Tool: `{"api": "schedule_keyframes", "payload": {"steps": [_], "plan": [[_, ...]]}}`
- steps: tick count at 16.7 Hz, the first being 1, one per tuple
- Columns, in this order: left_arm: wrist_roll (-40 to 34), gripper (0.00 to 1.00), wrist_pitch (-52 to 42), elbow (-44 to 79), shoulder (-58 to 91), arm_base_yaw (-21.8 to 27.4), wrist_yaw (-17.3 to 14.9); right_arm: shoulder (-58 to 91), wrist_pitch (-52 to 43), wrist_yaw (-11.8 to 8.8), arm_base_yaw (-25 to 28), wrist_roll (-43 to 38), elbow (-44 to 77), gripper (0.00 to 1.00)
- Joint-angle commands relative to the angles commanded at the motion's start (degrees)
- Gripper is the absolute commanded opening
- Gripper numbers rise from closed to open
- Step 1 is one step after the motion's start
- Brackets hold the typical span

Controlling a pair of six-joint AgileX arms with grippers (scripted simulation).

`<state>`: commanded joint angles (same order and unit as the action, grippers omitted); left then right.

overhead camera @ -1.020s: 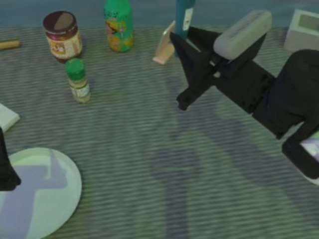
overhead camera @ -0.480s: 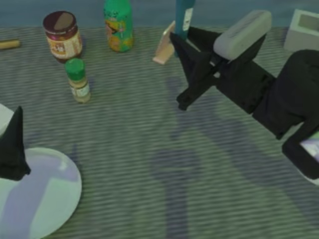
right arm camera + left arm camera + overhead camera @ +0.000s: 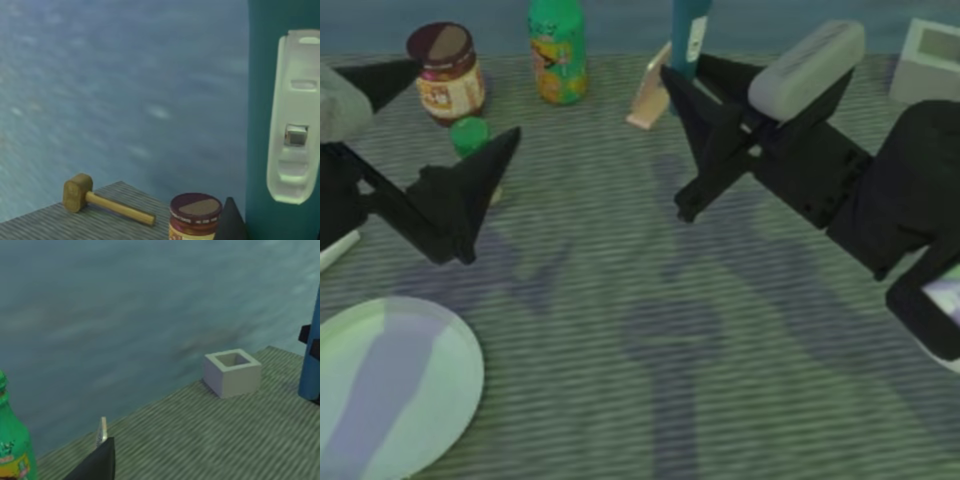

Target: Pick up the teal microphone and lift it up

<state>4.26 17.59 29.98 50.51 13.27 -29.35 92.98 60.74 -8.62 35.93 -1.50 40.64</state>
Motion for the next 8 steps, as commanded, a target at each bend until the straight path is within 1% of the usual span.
{"api": "schedule_keyframes", "payload": {"steps": [2, 4, 6, 8], "plan": [[0.6, 1.00, 2.7, 4.5, 7.3, 2.0, -4.4, 0.0, 0.0, 0.0, 0.0, 0.0, 0.0, 0.00], [1.2, 1.00, 4.9, 8.3, 13.5, 3.6, -8.0, 0.0, 0.0, 0.0, 0.0, 0.0, 0.0, 0.00], [1.7, 1.00, 6.7, 11.1, 17.8, 4.8, -10.6, 0.0, 0.0, 0.0, 0.0, 0.0, 0.0, 0.00], [1.9, 1.00, 7.6, 12.6, 19.7, 5.4, -11.9, 0.0, 0.0, 0.0, 0.0, 0.0, 0.0, 0.00]]}}
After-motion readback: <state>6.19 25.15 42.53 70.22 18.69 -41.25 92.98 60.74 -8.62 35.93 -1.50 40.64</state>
